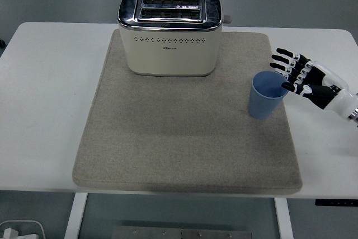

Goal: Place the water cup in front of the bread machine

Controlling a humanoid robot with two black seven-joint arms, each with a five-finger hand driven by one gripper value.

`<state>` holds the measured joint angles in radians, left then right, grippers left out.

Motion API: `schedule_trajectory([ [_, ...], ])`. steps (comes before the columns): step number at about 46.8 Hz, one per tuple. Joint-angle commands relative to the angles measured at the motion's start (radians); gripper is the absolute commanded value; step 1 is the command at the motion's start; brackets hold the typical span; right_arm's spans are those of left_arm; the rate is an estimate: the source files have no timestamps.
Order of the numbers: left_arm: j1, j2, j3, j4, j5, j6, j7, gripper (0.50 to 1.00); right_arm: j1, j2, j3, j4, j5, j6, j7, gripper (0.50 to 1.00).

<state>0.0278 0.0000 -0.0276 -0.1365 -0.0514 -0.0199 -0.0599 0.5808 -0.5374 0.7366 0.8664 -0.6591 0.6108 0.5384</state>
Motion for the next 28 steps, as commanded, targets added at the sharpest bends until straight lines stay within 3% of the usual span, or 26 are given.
schedule_trajectory([
  [1,0.0,0.0,0.0,0.0,-0.001,0.0,0.0,1.0,-0.003,0.002,-0.005,-0.001,-0.014,0.0,0.018,0.926],
  [19,0.0,0.0,0.0,0.0,-0.001,0.0,0.0,1.0,-0.029,0.011,-0.013,-0.001,-0.065,0.0,0.072,0.926],
  [28,0.001,0.0,0.0,0.0,-0.001,0.0,0.0,1.0,-0.033,0.016,-0.019,-0.001,-0.114,0.0,0.072,0.926],
])
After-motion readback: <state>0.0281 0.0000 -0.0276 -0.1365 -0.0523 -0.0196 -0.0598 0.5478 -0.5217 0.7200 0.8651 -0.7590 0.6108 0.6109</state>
